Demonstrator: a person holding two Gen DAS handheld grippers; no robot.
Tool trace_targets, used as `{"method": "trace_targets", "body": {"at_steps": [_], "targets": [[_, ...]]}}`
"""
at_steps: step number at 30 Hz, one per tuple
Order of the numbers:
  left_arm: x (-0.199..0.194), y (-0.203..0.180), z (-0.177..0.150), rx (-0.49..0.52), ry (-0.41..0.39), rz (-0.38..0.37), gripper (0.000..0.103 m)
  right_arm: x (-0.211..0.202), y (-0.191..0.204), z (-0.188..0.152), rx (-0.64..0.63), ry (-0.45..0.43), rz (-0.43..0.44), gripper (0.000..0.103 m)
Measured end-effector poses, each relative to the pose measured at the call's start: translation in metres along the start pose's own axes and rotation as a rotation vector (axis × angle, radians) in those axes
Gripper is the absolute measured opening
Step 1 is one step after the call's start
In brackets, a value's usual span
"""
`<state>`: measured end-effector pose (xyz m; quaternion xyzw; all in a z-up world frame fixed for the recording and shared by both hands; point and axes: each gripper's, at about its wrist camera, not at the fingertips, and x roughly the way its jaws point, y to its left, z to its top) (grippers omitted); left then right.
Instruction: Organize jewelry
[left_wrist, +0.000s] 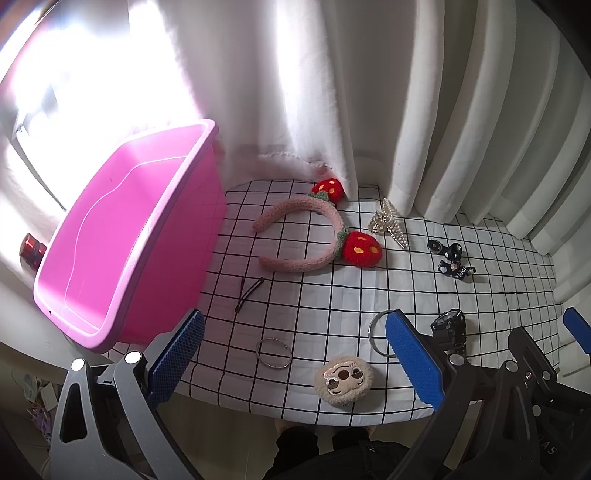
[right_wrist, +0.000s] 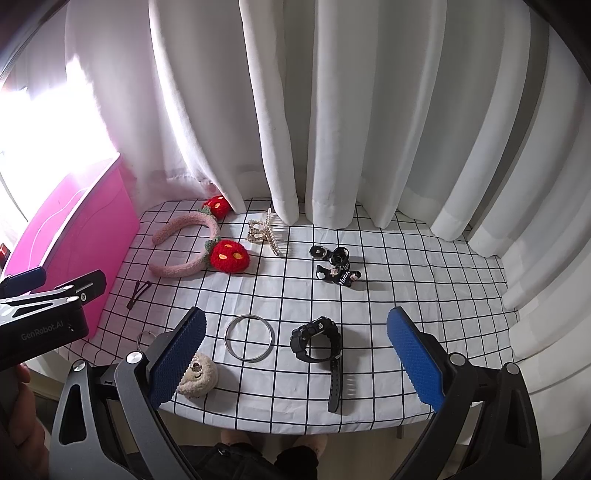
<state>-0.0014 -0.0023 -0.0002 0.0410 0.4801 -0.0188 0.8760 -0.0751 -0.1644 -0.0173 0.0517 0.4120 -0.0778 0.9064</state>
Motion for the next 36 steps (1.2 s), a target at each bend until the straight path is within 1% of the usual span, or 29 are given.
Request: {"method": "trace_targets", "body": {"at_steps": [18,25,31,36], "targets": [[0.001,0.000,0.000,-0.001,0.001,0.000,0.097,0.000,0.000,0.001,0.001,0.000,0.001,0.094],[0.003,-0.006,-0.004,-0.003,0.006,0.005,0.097,0.001,0.000,0.001,0.004,0.003,0.006,0.094],[0.009,-0.008,-0.006,-0.015,0.024,0.012,0.097,0.008,-0.012,0.000,0.014,0.017,0.016,0.094],[0.025,-0.002,-0.013,-0.052,0.073,0.005,0.097,0.020,-0.029,-0.007,0.034,0.054,0.027,0.094]]}}
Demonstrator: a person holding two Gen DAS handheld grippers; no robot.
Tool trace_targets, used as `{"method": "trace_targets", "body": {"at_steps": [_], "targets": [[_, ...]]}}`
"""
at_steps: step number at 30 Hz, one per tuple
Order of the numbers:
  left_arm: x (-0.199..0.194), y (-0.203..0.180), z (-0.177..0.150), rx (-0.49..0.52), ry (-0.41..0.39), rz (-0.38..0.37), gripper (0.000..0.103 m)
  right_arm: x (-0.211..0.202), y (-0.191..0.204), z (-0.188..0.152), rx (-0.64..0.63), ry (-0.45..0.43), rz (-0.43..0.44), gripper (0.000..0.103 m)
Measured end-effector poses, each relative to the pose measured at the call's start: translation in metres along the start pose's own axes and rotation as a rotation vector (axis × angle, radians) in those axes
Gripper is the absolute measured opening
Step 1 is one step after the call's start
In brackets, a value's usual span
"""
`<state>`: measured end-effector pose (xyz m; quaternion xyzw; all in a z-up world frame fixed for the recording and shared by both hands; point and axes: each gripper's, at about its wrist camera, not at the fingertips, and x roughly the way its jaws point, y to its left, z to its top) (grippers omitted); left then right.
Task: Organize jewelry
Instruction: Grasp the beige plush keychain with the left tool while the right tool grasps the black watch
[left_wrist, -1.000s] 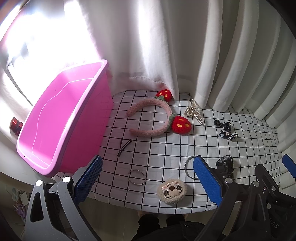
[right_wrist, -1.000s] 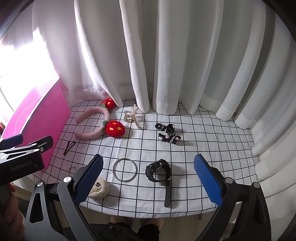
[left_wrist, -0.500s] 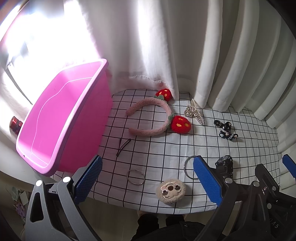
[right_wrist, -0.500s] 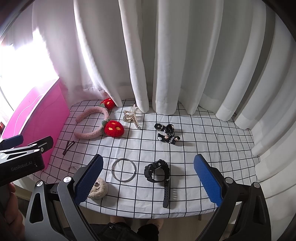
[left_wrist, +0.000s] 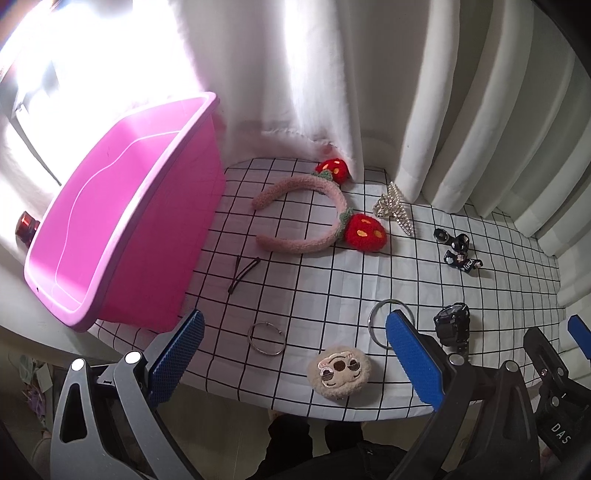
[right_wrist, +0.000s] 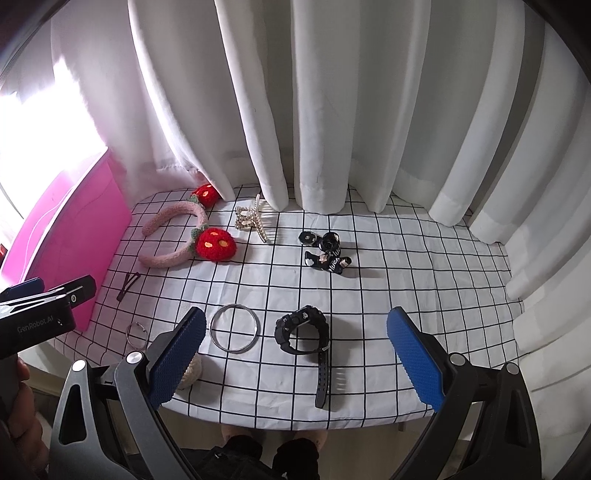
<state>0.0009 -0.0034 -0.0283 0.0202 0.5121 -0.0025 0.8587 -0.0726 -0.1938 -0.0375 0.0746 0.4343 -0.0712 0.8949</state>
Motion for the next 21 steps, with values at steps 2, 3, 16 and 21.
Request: {"method": "trace_targets", "body": {"at_steps": [2,3,16,21], "targets": [[0.008,0.002,-0.005,-0.010,0.021,-0.008,0.097,0.007,-0.009,-0.004,0.011,0.020,0.000,0.094],[0.012,0.003,-0.008,-0.013,0.031,-0.013,0.097,0.010,-0.013,-0.007,0.018,0.031,0.004,0.094],[0.074,-0.005,-0.064,-0.026,0.154,-0.027,0.097,0.093,-0.041,-0.046,-0.042,0.209,0.063,0.094],[0.092,-0.007,-0.083,-0.062,0.191,-0.031,0.097,0.124,-0.039,-0.055,-0.097,0.244,0.090,0.094]]}}
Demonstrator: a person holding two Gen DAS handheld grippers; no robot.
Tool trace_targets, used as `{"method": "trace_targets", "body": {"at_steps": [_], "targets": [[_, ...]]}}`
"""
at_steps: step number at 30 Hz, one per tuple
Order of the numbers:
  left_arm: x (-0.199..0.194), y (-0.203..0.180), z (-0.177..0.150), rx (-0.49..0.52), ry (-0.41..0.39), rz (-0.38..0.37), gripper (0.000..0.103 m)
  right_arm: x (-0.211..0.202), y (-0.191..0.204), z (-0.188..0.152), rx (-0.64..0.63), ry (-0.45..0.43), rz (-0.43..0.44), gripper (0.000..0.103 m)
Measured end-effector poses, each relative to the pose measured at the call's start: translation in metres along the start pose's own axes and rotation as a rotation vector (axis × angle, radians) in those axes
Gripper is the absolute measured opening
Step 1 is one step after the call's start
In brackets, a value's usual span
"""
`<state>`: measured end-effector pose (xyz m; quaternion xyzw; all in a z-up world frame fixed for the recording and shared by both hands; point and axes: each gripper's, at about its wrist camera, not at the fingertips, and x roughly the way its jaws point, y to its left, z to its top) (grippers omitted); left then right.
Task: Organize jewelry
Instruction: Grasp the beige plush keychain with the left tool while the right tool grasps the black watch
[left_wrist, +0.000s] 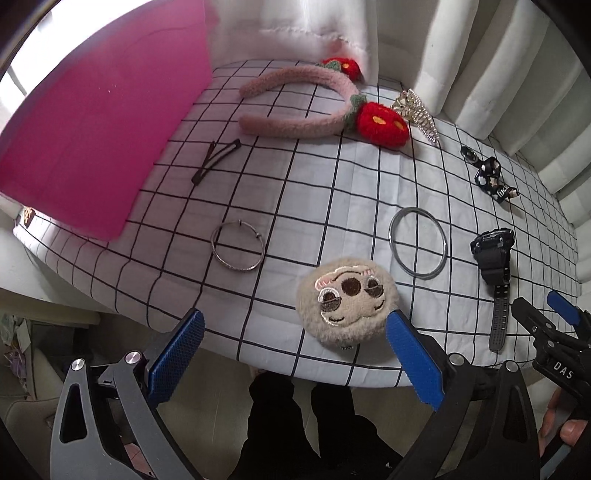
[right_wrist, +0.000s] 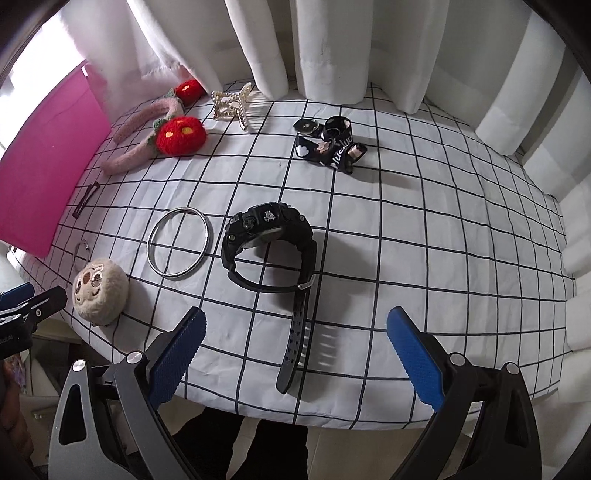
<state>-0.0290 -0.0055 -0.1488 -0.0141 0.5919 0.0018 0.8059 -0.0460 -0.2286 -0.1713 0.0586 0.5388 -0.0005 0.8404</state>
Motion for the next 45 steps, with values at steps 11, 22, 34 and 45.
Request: {"method": "trace_targets", "body": {"at_steps": [11,22,34,45], "targets": [[0.029,-0.016,-0.009,-0.025,-0.010,0.024,0.097,0.037,0.003,0.011,-0.095,0.021,0.045,0.094],[0.051,-0.033,0.001,-0.024,0.000,0.006,0.097,0.058,0.009,0.026,-0.142,0.017,0.037,0.094],[0.074,-0.050,0.004,-0.021,0.024,0.024,0.097,0.074,0.014,0.038,-0.173,0.006,0.009,0.094],[0.065,-0.059,-0.015,-0.014,-0.028,0.029,0.086,0.071,0.016,0.032,-0.189,-0.030,0.026,0.091]]}}
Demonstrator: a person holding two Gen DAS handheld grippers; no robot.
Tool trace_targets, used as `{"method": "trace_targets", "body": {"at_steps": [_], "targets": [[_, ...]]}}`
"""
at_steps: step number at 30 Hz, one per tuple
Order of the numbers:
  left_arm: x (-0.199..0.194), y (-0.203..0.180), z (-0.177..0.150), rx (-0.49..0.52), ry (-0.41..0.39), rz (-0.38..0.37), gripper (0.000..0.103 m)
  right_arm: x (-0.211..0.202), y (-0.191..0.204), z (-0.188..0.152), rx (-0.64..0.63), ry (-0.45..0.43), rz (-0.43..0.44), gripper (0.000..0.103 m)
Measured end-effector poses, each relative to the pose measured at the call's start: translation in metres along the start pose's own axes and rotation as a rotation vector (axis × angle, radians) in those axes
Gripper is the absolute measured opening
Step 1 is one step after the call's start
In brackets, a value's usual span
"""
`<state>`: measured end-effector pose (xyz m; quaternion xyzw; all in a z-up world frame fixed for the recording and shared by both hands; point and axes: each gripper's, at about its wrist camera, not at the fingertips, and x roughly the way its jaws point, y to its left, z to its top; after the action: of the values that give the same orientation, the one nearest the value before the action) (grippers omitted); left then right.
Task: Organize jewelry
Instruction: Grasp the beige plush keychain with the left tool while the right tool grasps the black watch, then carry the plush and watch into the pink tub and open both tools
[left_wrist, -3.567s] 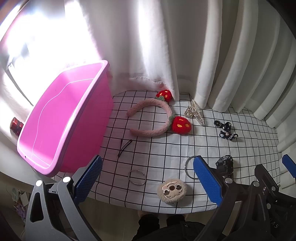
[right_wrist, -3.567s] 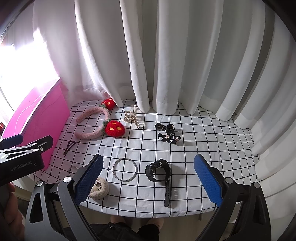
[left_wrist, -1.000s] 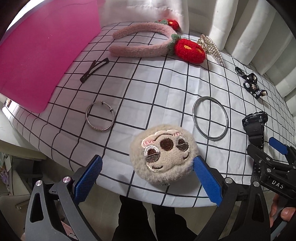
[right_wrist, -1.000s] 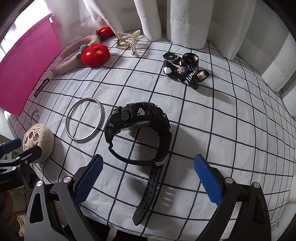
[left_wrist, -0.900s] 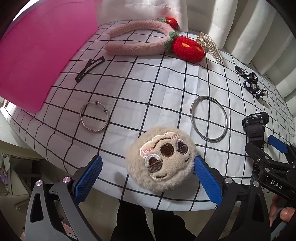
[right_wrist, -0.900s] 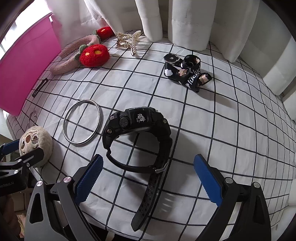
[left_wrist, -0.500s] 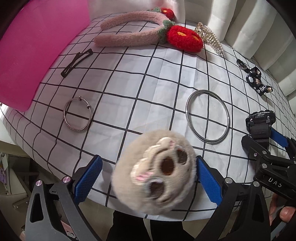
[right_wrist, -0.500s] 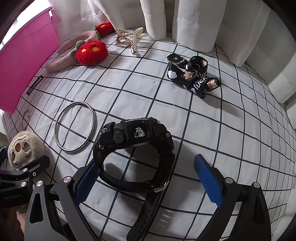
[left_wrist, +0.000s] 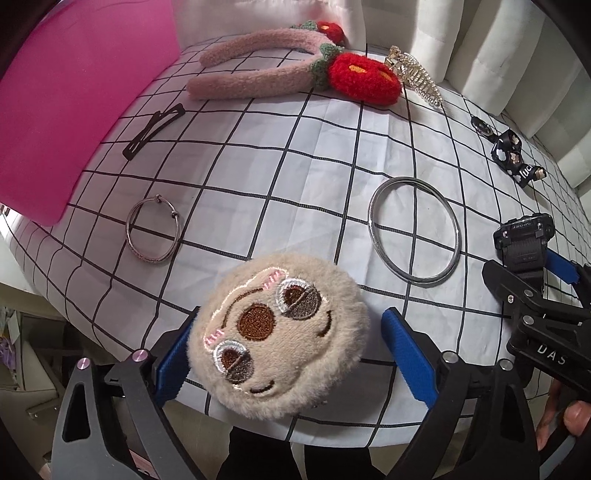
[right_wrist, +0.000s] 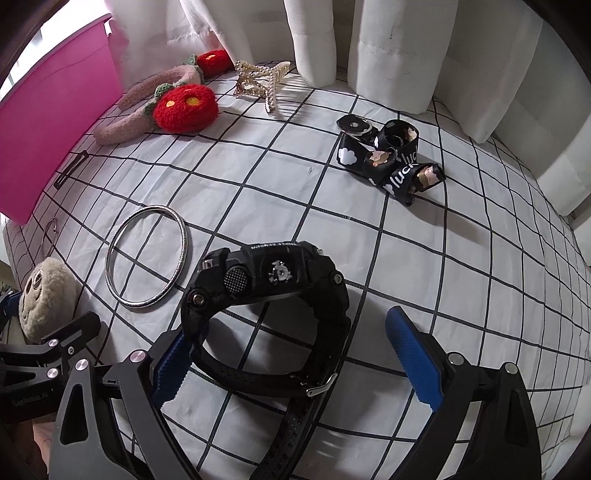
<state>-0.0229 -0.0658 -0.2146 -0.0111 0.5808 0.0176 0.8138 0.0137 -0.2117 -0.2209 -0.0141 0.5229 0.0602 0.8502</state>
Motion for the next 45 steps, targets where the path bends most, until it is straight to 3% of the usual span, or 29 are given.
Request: {"method": "trace_targets", "body": {"at_steps": [3,10,18,26,36,45], "targets": [[-0.006,-0.005,-0.008,0.021,-0.023,-0.011,0.067,-0.005,0.006,-0.001,-0.027,-0.026,0.011,0.069],[-0.016,0.002,-0.010,0.023,-0.034,-0.043,0.053,-0.010,0.002,-0.005,0.009,-0.033,0.035,0.066],[-0.037,0.022,-0.002,0.027,-0.089,-0.057,0.053,-0.021,0.002,-0.007,0.040,-0.036,0.066,0.066],[-0.069,0.033,0.025,0.030,-0.170,-0.063,0.053,-0.061,0.008,0.005,0.049,-0.111,0.076,0.066],[-0.150,0.072,0.066,0.006,-0.358,-0.077,0.053,-0.126,0.048,0.055,-0.001,-0.267,0.102,0.066],[-0.210,0.145,0.106,-0.061,-0.485,-0.035,0.053,-0.173,0.122,0.128,-0.085,-0.406,0.217,0.066]]}}
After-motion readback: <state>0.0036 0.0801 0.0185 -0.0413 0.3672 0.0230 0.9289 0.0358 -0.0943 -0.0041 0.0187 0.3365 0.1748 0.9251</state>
